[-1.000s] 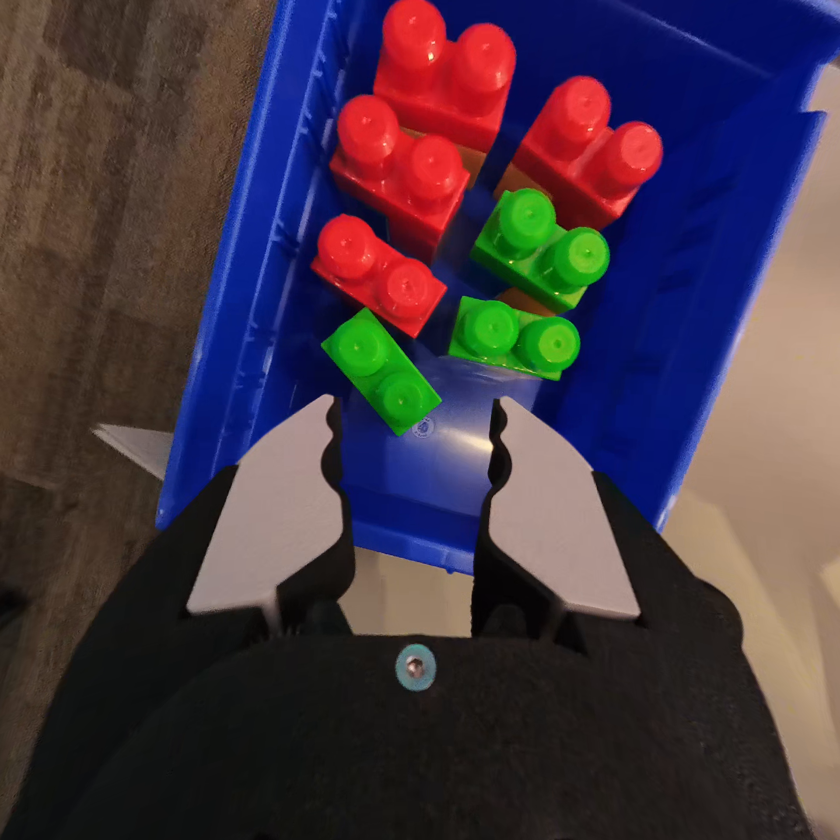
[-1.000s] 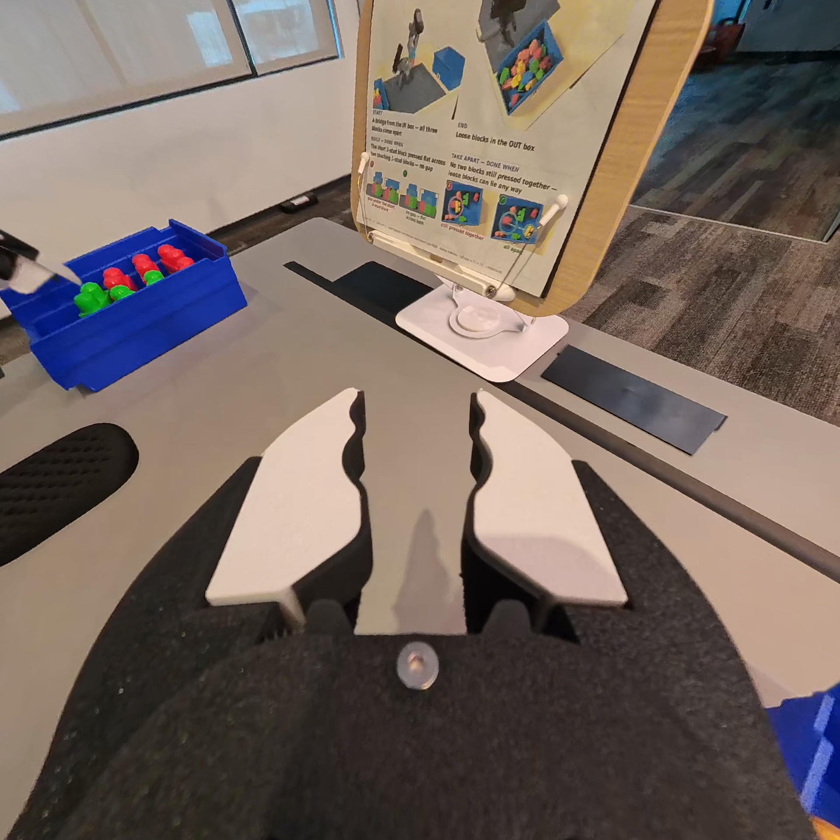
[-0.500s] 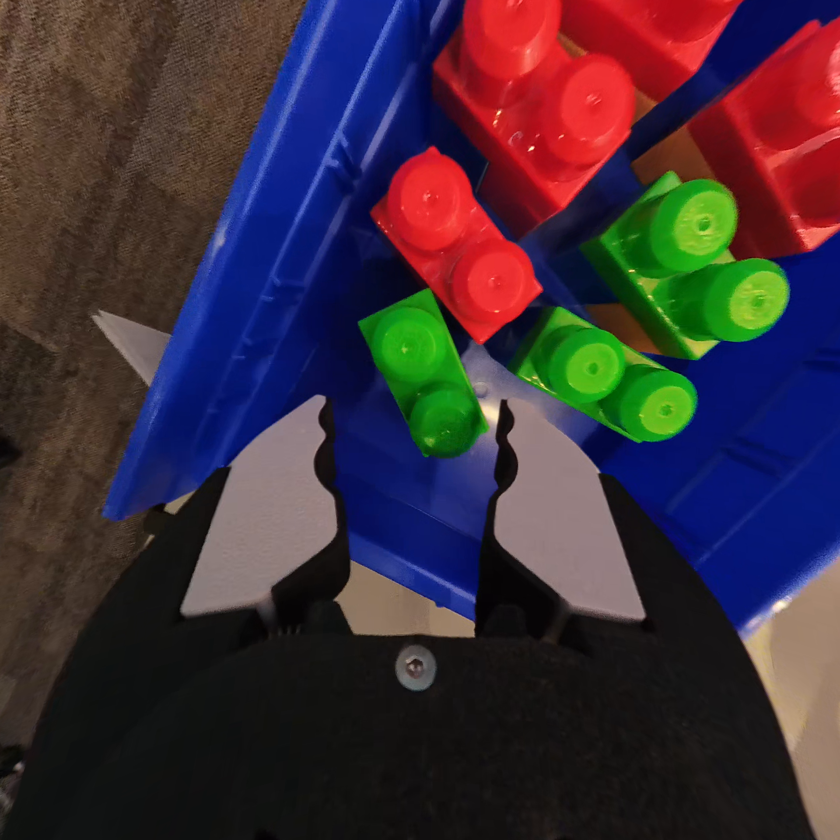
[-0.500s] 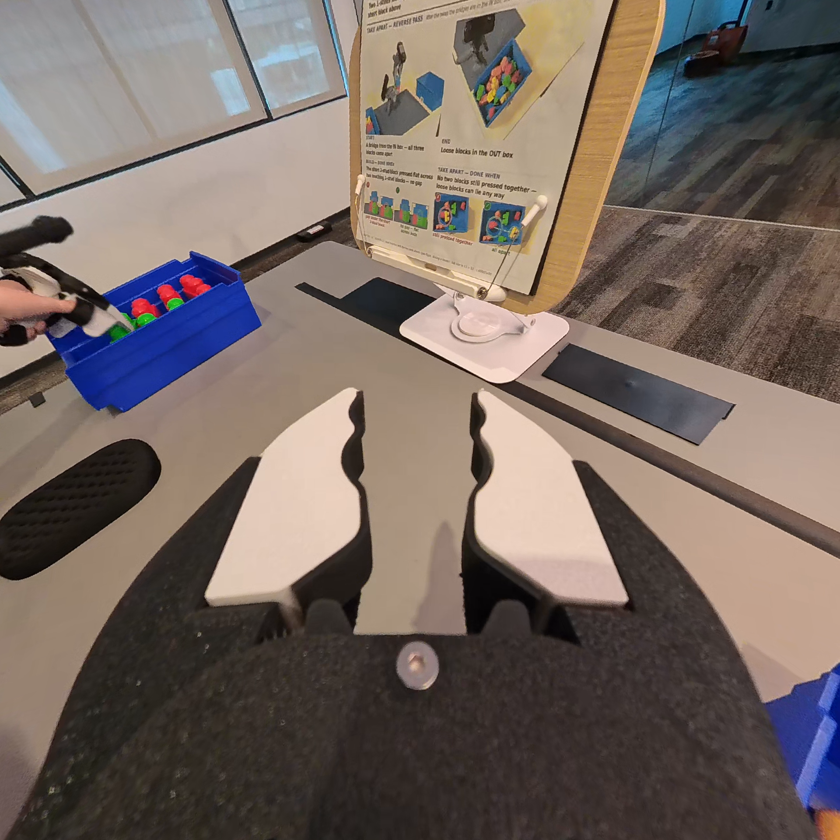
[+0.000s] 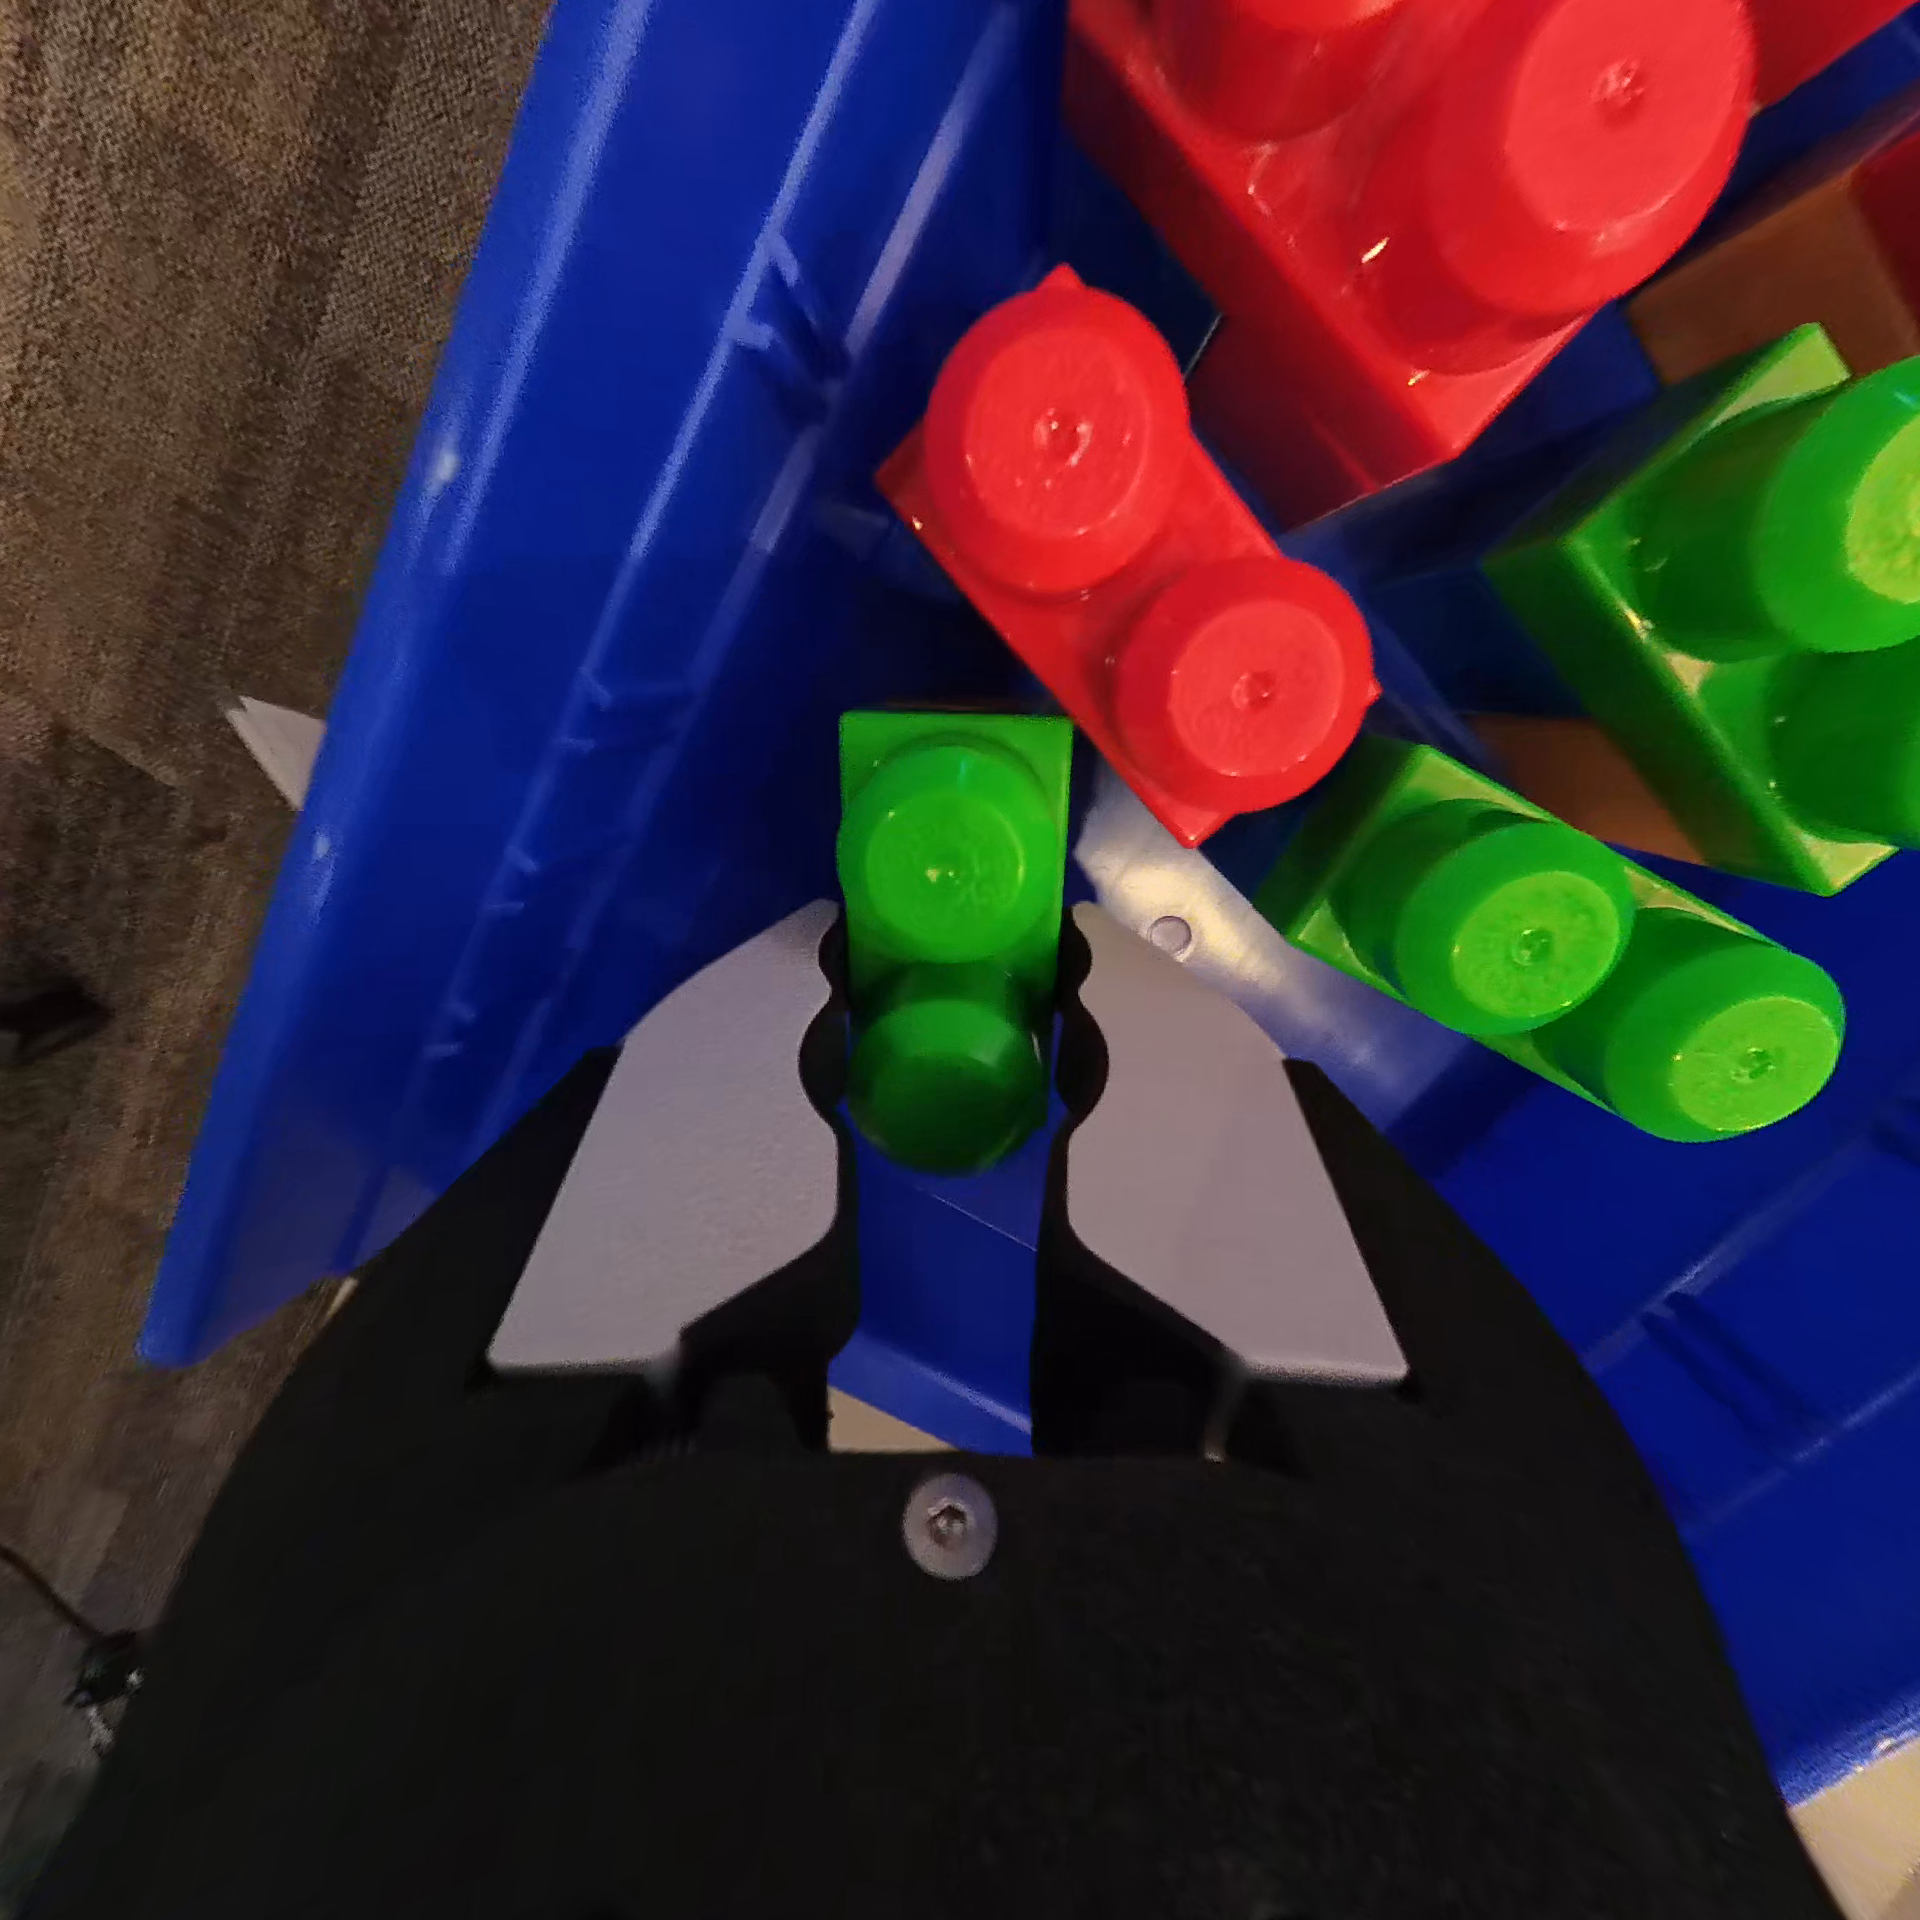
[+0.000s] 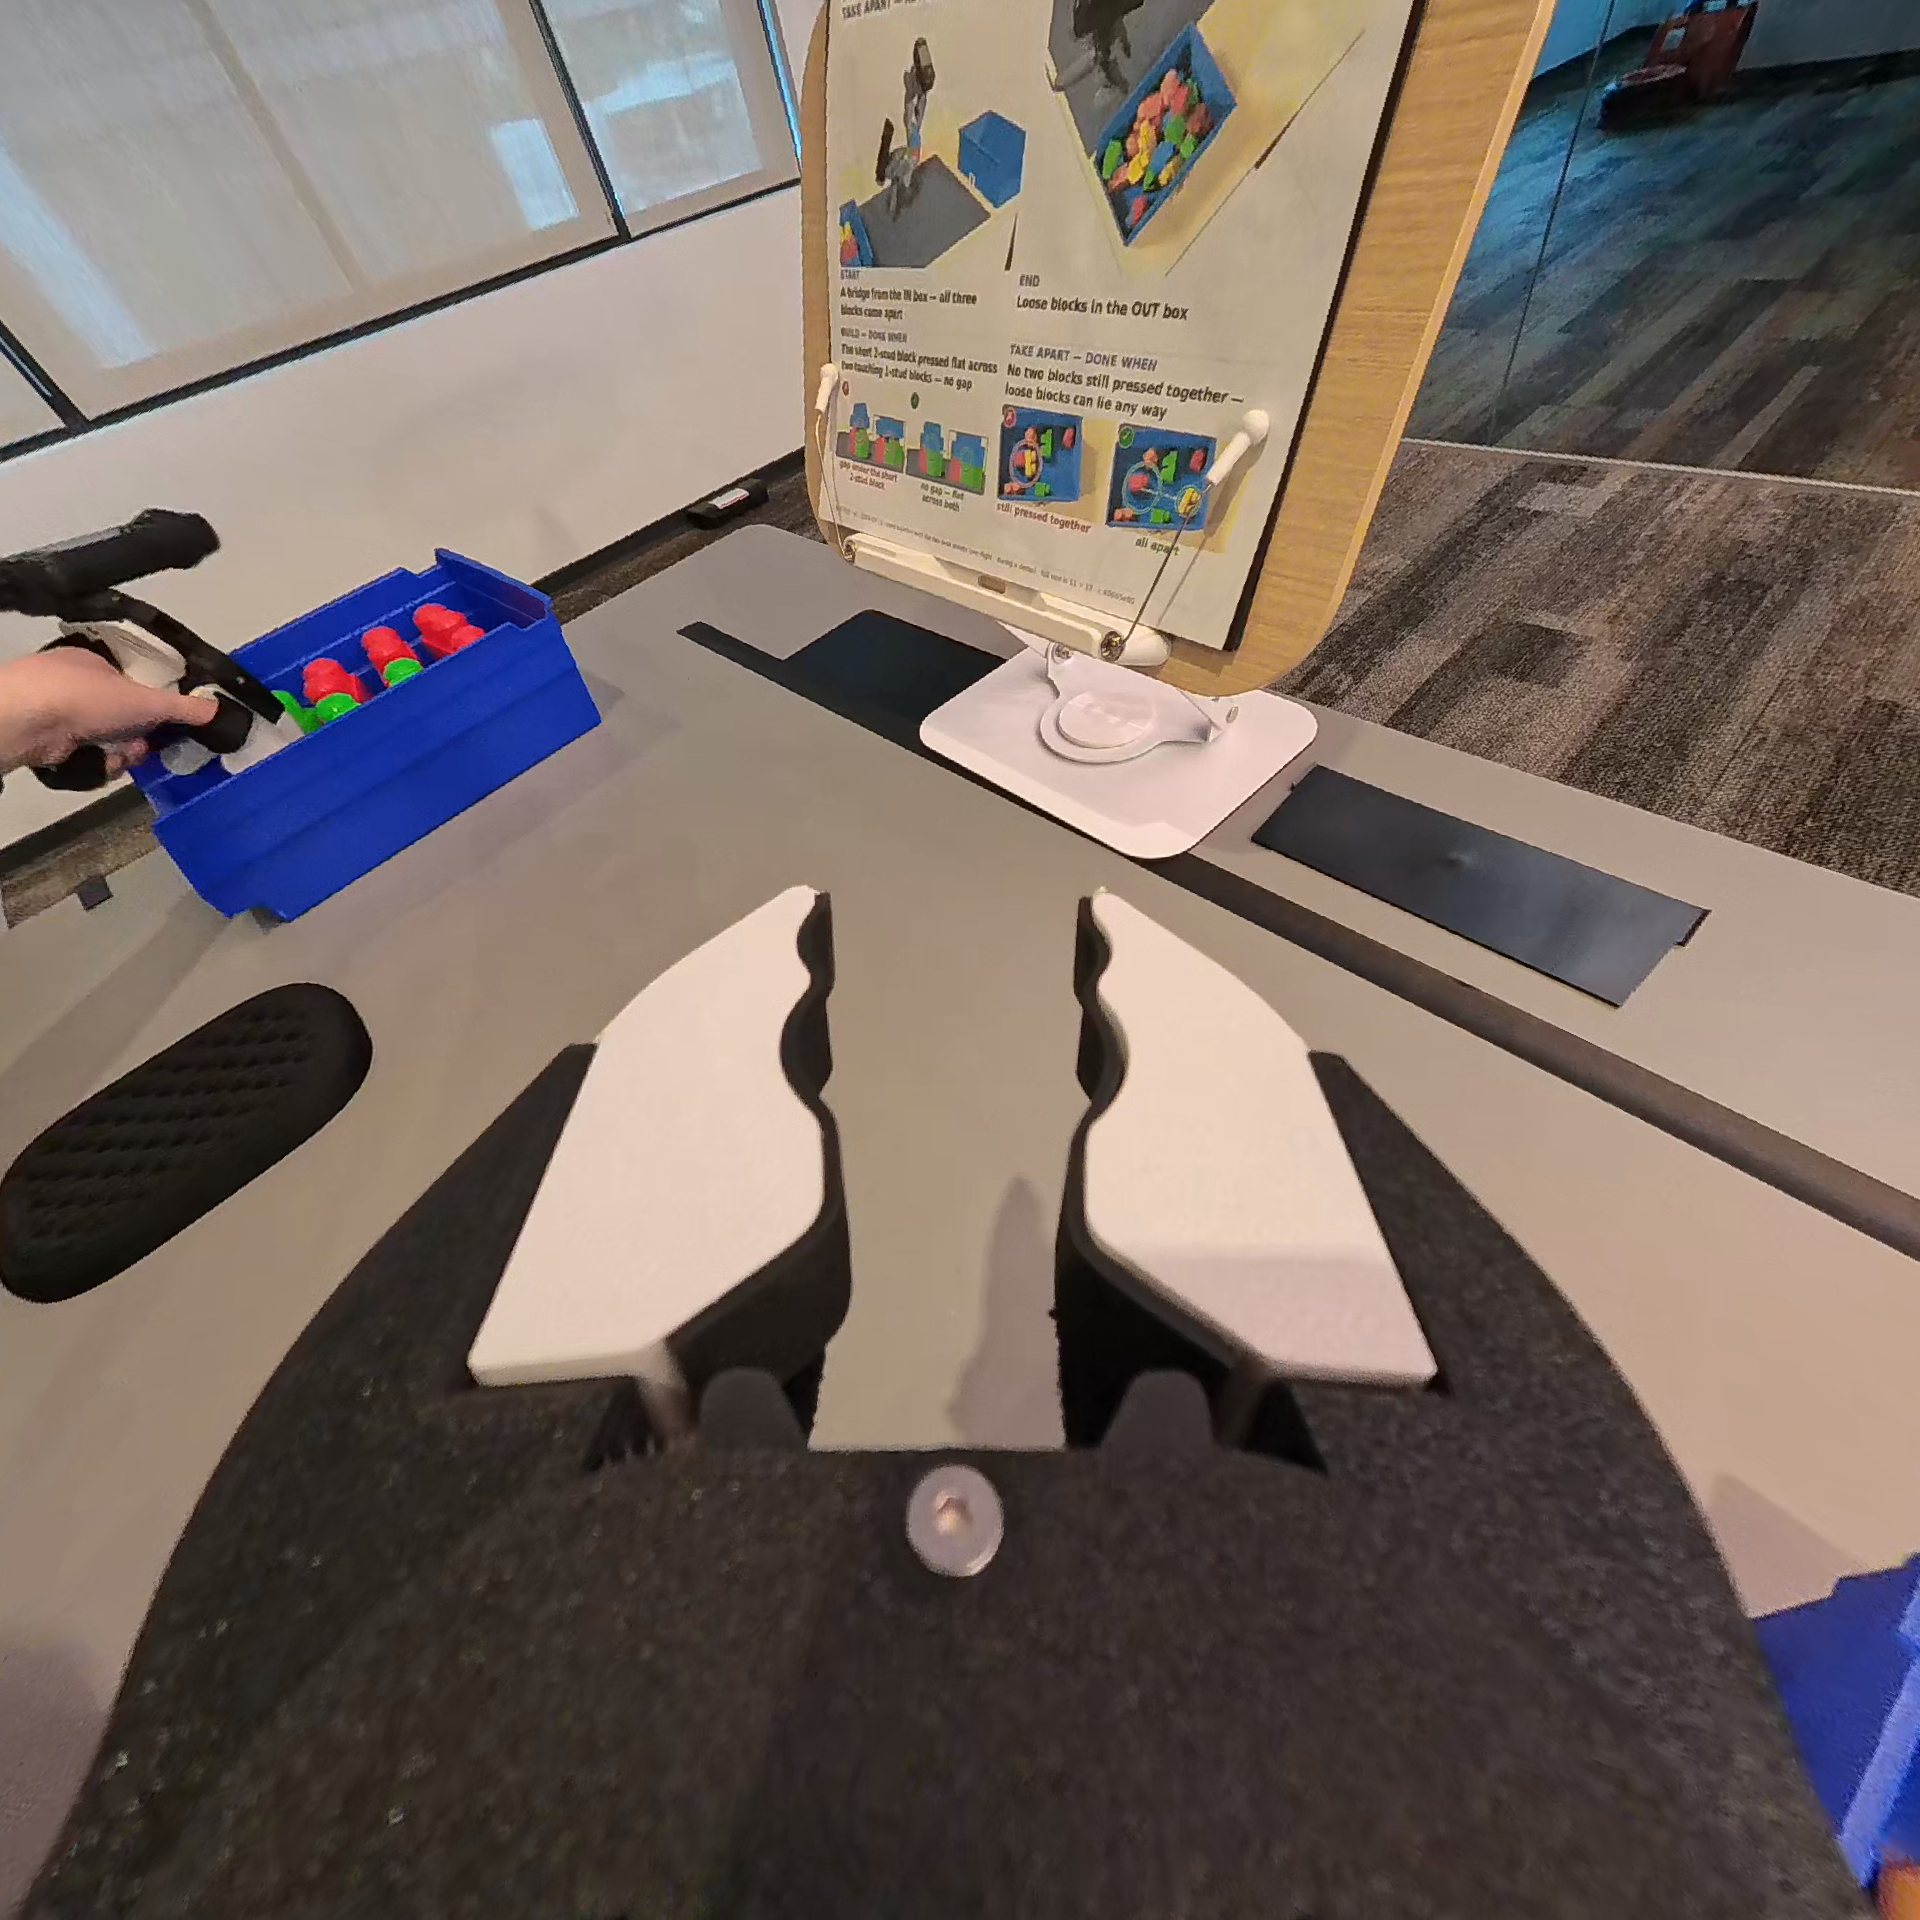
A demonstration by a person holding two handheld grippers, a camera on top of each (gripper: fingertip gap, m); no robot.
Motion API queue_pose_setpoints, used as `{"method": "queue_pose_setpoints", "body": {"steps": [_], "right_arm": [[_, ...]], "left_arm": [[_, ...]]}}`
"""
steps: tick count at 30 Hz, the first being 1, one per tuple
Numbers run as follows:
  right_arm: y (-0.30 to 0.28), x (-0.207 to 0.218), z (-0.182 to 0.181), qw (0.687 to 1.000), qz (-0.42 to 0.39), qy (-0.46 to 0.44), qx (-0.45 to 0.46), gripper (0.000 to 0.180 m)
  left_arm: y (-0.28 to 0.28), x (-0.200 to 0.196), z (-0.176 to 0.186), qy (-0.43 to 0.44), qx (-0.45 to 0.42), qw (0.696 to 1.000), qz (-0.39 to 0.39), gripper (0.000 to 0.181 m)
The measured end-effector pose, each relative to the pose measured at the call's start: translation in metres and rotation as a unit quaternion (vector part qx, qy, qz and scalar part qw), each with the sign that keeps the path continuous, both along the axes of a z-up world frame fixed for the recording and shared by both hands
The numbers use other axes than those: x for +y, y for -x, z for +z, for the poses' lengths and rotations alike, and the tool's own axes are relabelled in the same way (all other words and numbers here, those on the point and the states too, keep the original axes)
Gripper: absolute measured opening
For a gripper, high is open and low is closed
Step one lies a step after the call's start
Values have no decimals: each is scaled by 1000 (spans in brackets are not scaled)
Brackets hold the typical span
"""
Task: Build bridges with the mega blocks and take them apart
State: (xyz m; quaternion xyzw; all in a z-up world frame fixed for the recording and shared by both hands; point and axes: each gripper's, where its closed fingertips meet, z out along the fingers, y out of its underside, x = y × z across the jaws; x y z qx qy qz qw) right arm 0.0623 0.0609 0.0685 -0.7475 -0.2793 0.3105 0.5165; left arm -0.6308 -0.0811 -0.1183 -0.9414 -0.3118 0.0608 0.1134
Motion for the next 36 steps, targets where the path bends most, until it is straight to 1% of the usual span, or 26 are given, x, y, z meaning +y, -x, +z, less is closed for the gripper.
{"method": "queue_pose_setpoints", "body": {"steps": [4,8,10,12,14,16,18,19,20,22,23,26,29,31,32,34,36], "right_arm": [[3,1,-4,1000,4,6,-10,44],[8,0,-6,1000,8,7,-19,44],[11,0,-6,1000,11,7,-22,44],[15,-1,-6,1000,14,6,-25,44],[20,-1,-6,999,19,4,-32,44],[26,-2,-5,999,22,0,-40,44],[36,-3,-1,999,31,-12,-42,43],[44,-6,4,998,44,-20,-36,43],[54,-11,10,997,63,-30,-24,43],[80,-25,29,991,122,-52,26,43],[96,-36,40,983,161,-61,63,42],[132,-70,72,948,263,-59,171,42],[154,-100,90,919,327,-62,209,46],[156,-111,100,914,334,-80,216,53],[153,-112,105,916,323,-93,220,58],[141,-109,116,923,288,-120,227,64],[124,-98,120,936,237,-131,227,66]], "left_arm": [[-3,-1,1,-13,-18,999,-25,37],[-16,-6,3,-46,-80,994,-51,37],[-21,-7,12,-79,-106,989,-65,37],[-23,-8,30,-112,-112,984,-82,37],[-27,-7,58,-151,-107,976,-114,37],[-36,-3,98,-202,-88,963,-157,36],[-58,3,144,-253,-70,942,-208,36],[-77,8,168,-286,-65,925,-241,36],[-104,13,191,-322,-70,901,-283,36],[-171,20,227,-378,-98,844,-367,36],[-209,21,242,-404,-115,810,-410,36],[-323,18,267,-457,-170,698,-525,36],[-417,17,275,-486,-196,606,-599,36],[-468,14,276,-495,-214,548,-639,36],[-489,14,275,-497,-219,526,-655,36],[-521,17,274,-505,-231,492,-670,36],[-544,14,278,-516,-269,456,-673,36]]}}
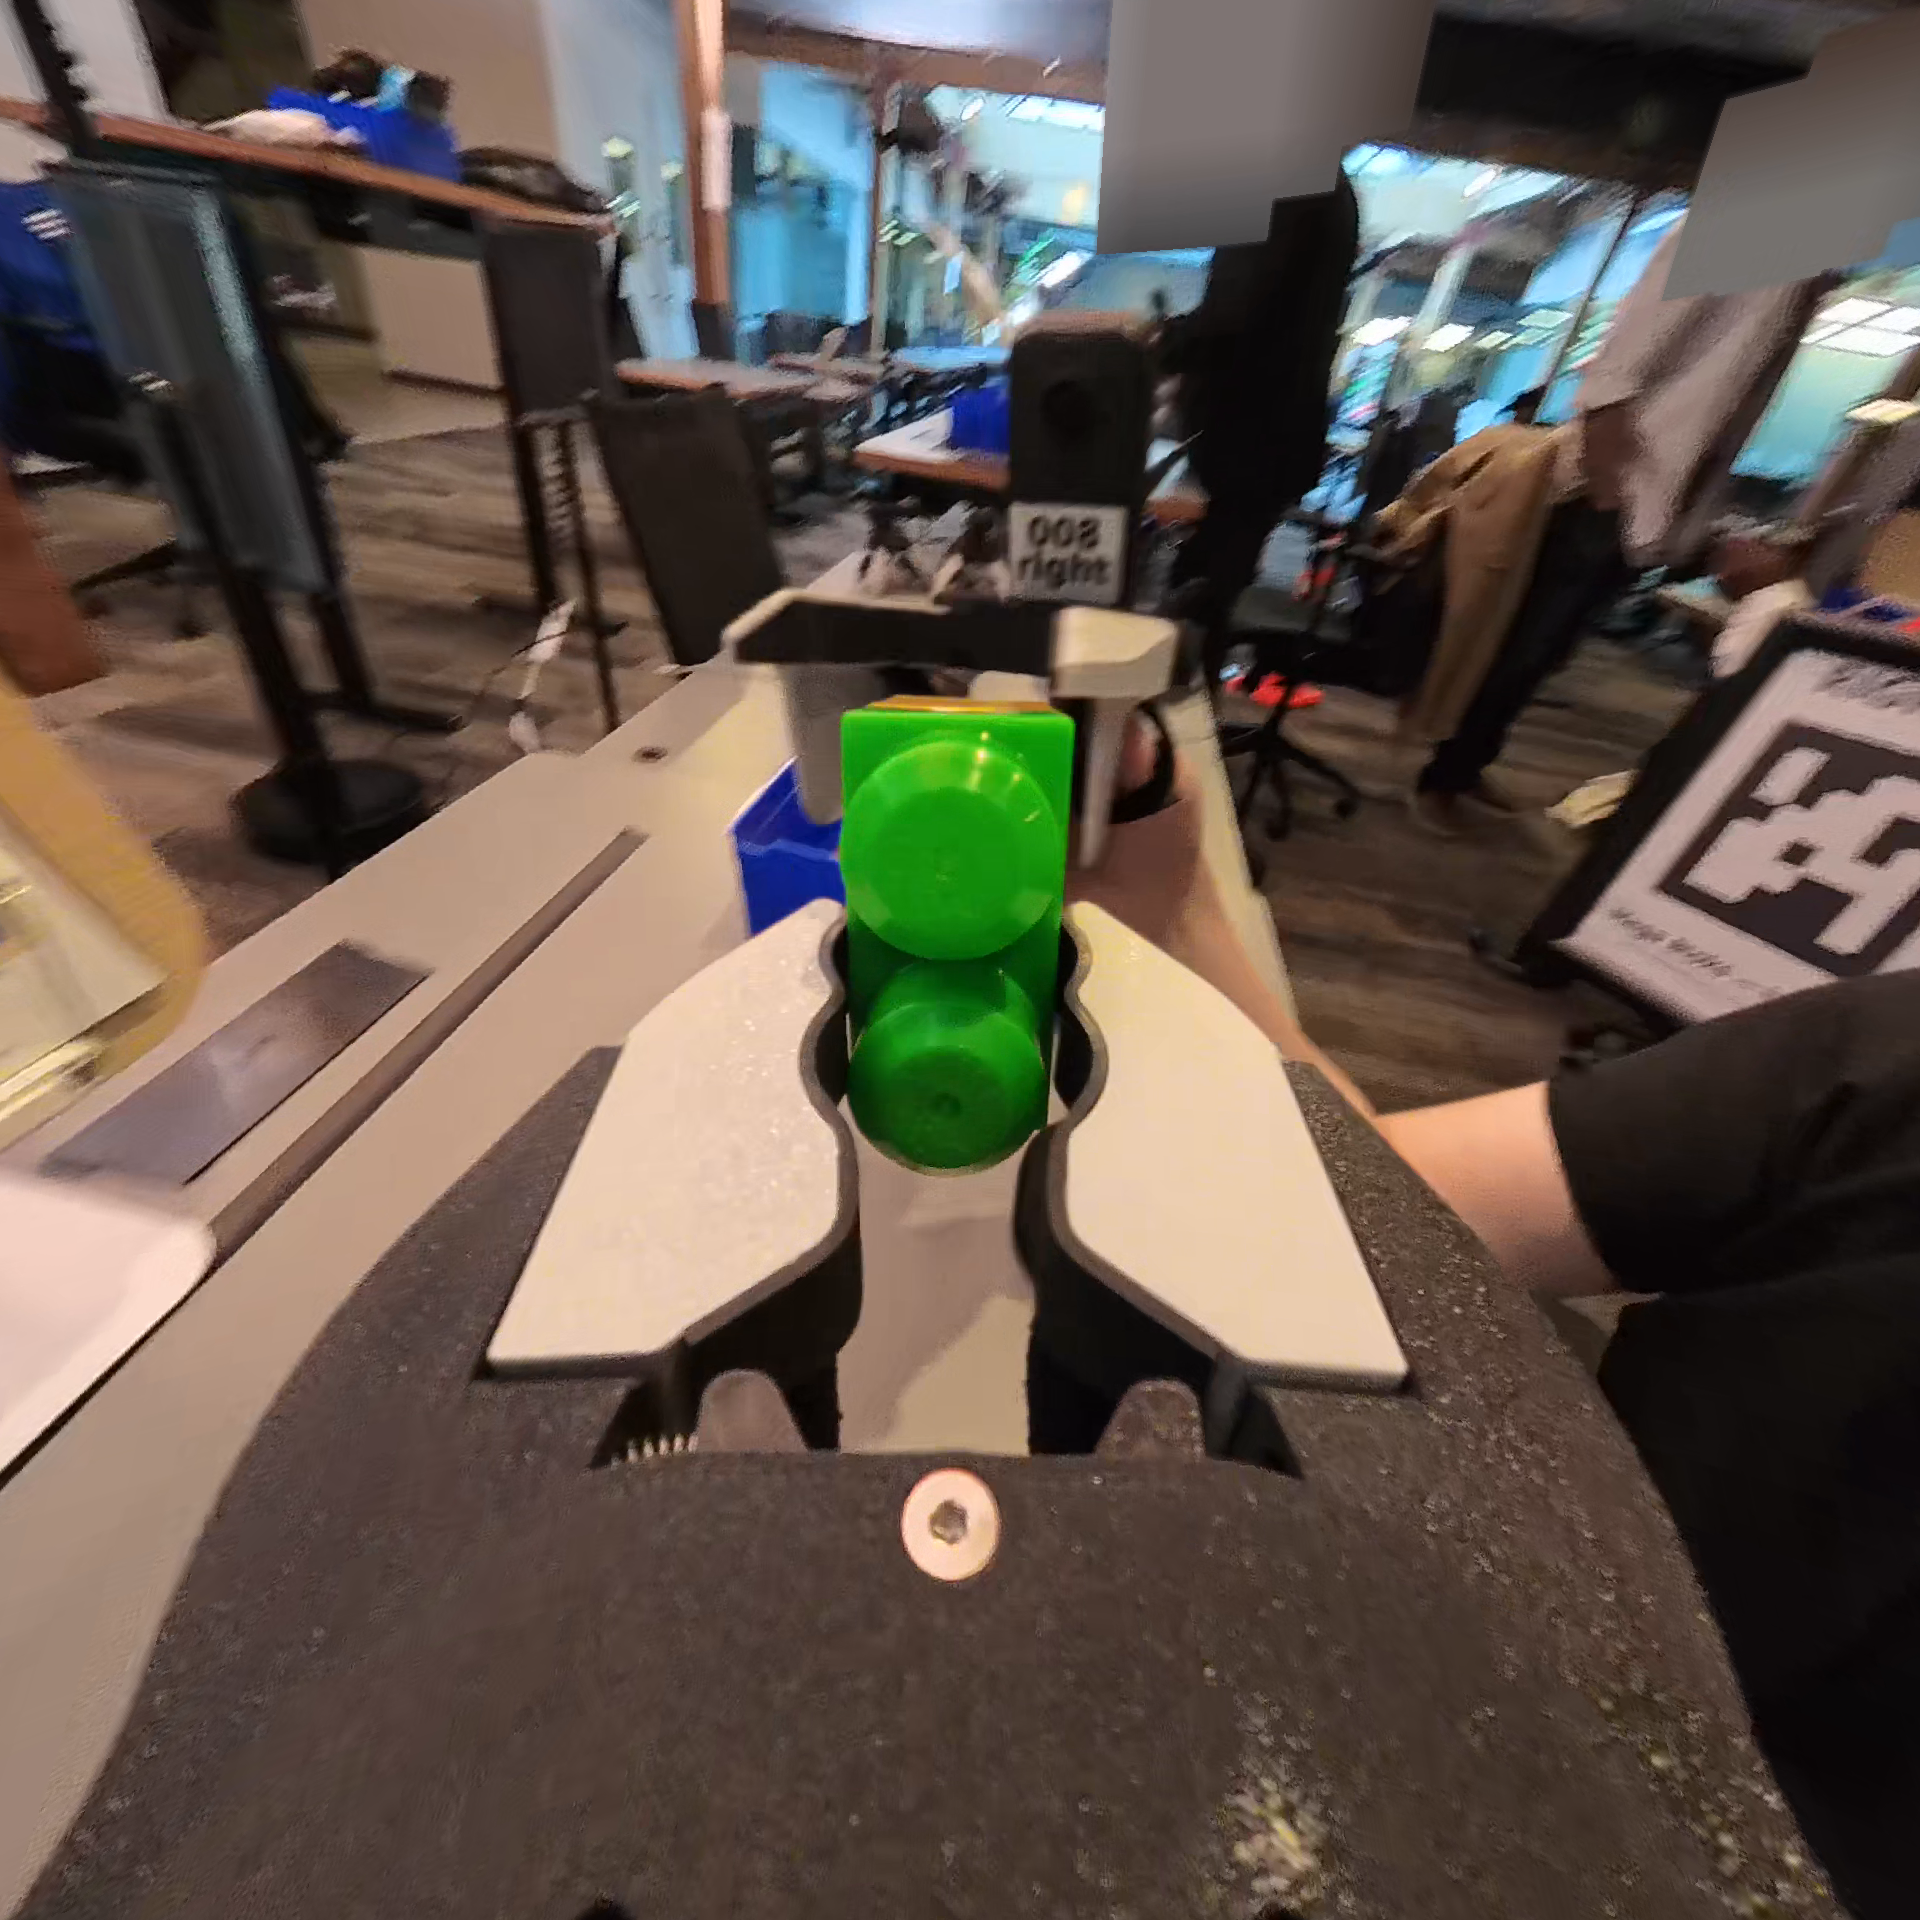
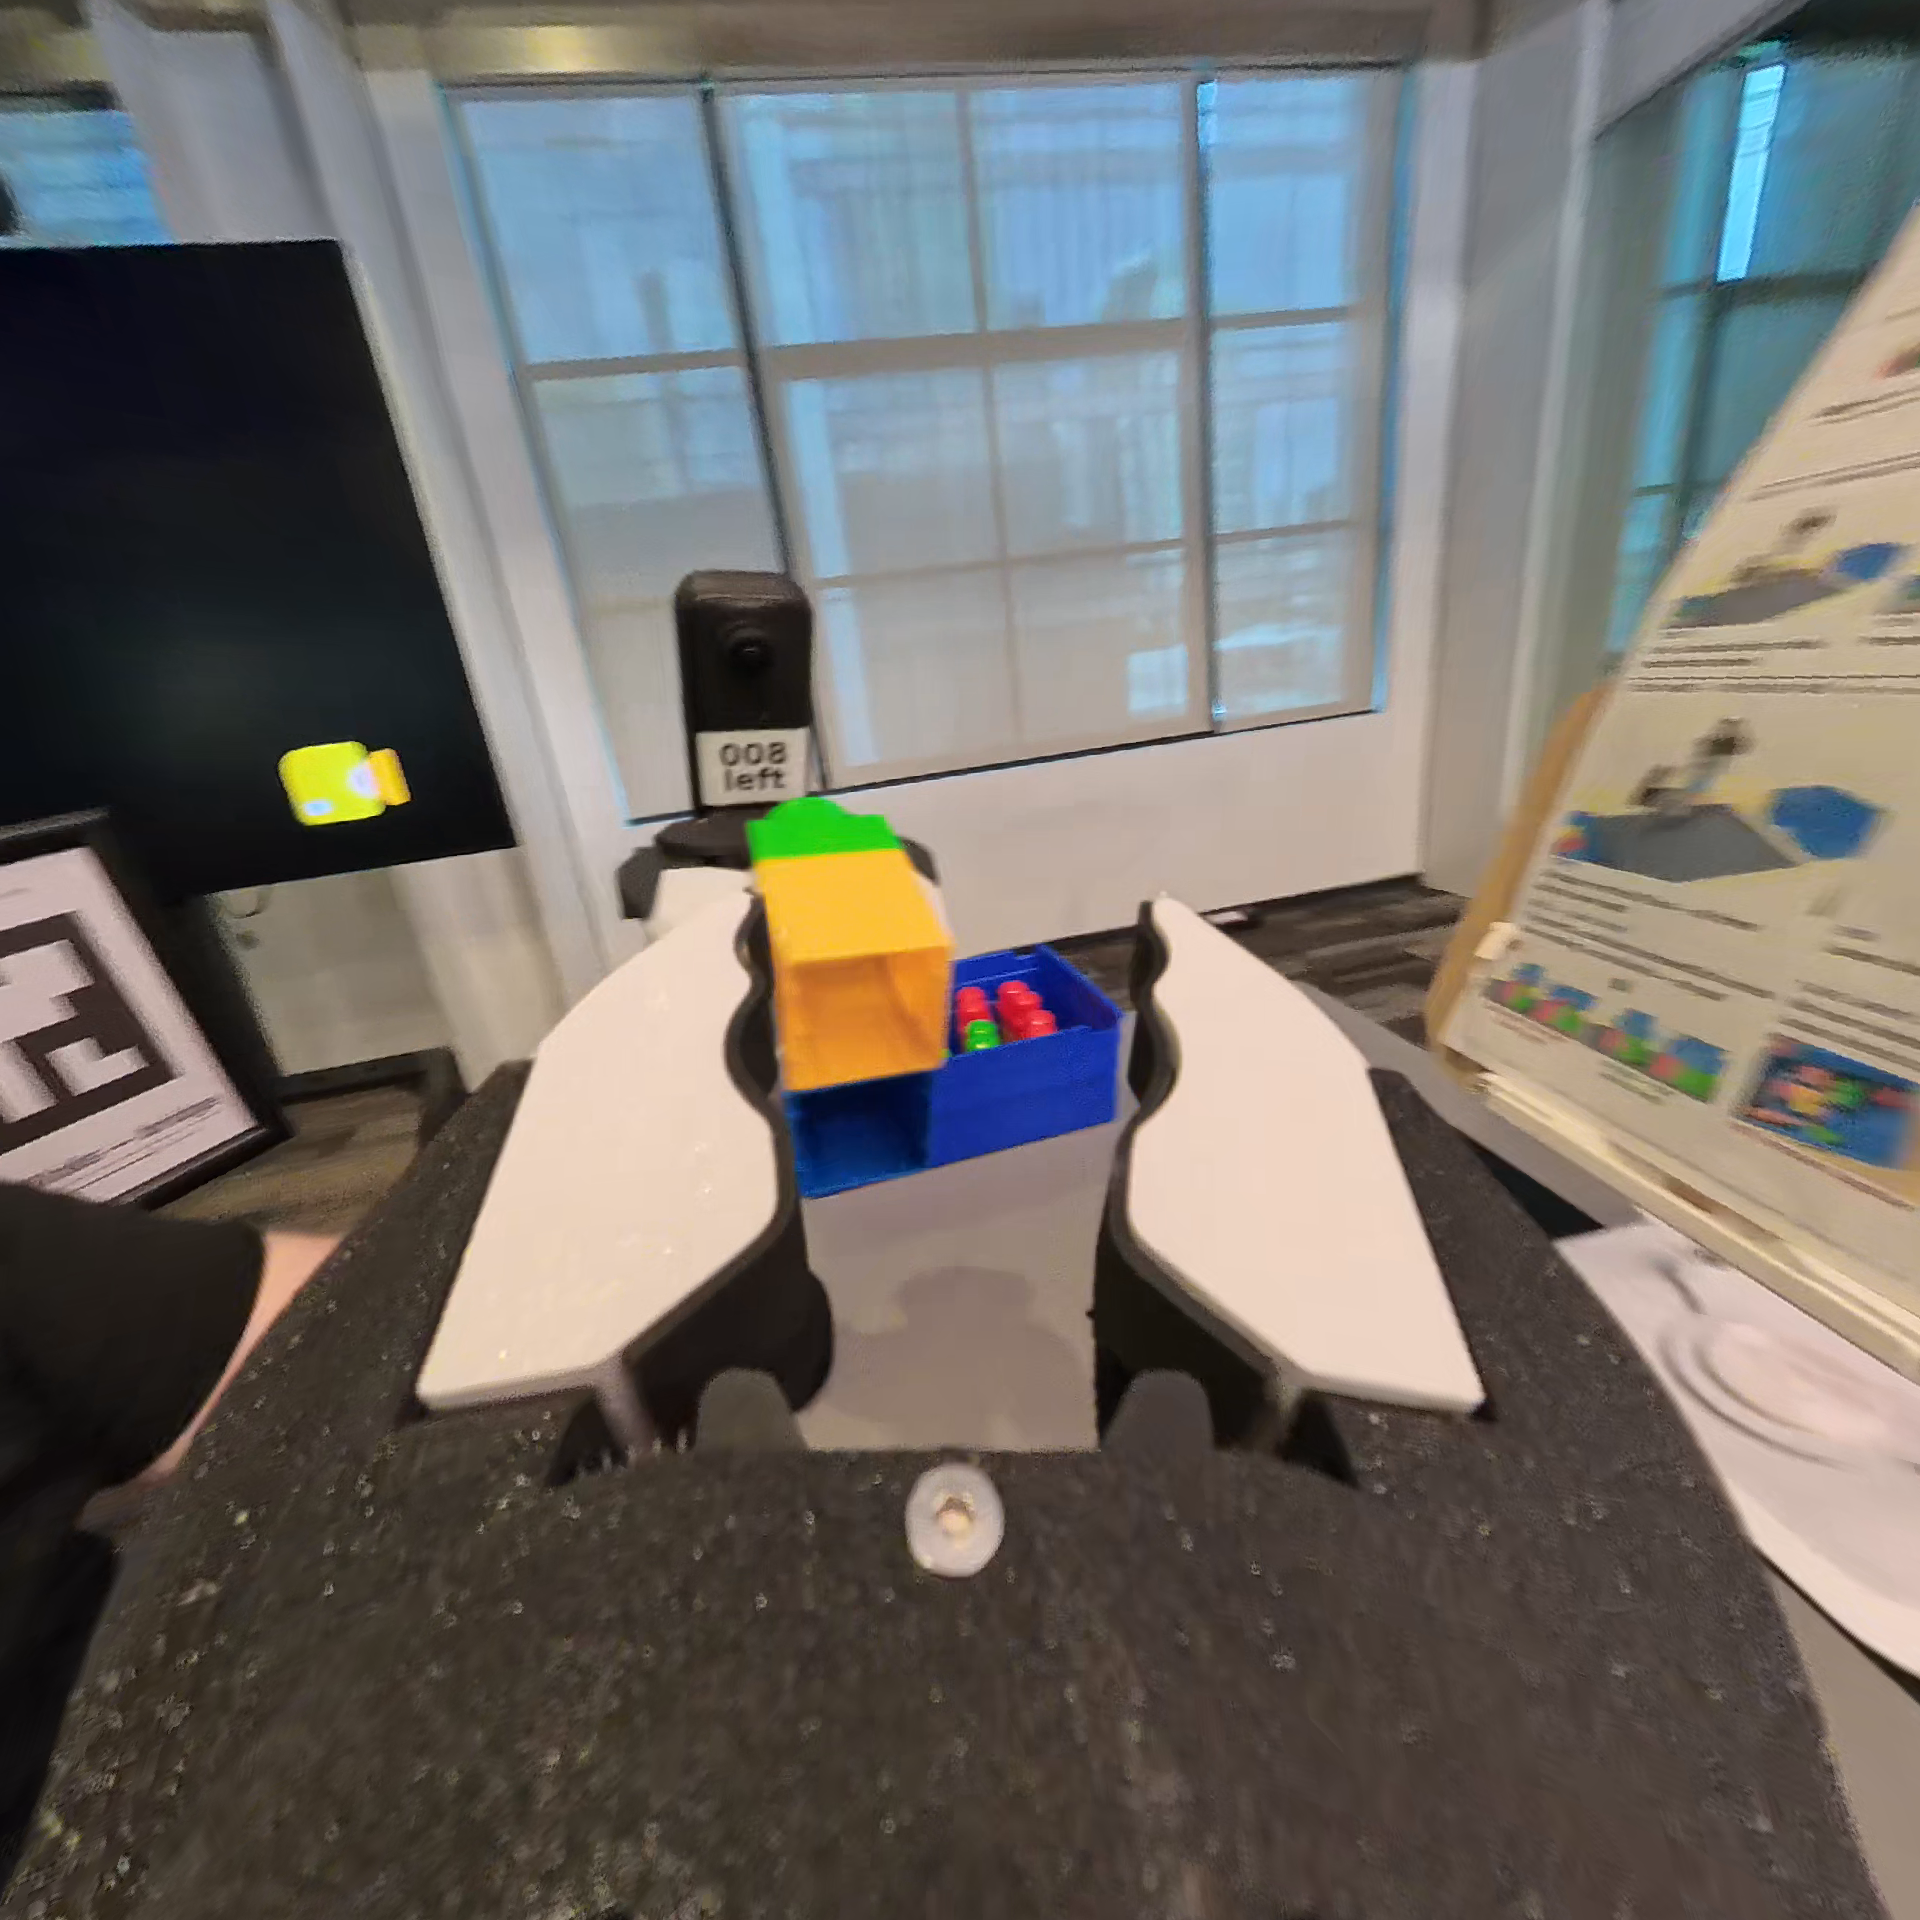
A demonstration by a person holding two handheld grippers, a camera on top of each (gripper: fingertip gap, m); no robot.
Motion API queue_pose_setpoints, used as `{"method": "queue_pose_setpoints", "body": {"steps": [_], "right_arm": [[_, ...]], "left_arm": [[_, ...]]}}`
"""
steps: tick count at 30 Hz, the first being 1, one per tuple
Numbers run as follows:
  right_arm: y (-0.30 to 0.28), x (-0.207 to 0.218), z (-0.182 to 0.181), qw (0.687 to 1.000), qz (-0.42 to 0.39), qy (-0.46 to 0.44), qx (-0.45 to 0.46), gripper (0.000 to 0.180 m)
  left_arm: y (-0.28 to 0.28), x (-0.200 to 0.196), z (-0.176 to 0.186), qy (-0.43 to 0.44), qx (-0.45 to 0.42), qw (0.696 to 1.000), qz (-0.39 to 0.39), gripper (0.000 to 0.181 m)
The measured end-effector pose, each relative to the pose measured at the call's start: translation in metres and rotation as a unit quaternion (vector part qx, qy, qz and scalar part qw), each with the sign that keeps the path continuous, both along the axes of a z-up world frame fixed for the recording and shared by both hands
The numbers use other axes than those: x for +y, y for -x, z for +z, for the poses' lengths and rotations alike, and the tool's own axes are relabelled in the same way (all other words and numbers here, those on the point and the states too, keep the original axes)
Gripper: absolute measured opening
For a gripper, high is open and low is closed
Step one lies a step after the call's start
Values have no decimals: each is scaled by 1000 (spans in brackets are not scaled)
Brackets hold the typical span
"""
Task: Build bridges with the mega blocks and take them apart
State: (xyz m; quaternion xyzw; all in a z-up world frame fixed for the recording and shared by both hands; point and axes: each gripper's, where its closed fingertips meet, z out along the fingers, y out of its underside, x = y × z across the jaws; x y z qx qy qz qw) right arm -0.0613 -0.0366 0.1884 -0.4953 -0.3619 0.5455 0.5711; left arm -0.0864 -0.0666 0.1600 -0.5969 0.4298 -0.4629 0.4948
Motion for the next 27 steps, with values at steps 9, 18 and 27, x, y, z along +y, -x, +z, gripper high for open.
{"method": "queue_pose_setpoints", "body": {"steps": [9,18,27], "right_arm": [[-12,-8,-7,997,68,26,-1,72],[24,-4,-33,994,96,19,-55,36],[8,-6,-68,974,219,-65,-2,36]], "left_arm": [[-14,18,-4,21,-61,997,-44,36],[-9,21,-18,36,-58,996,-62,36],[-21,29,-48,-90,111,987,73,49]]}}
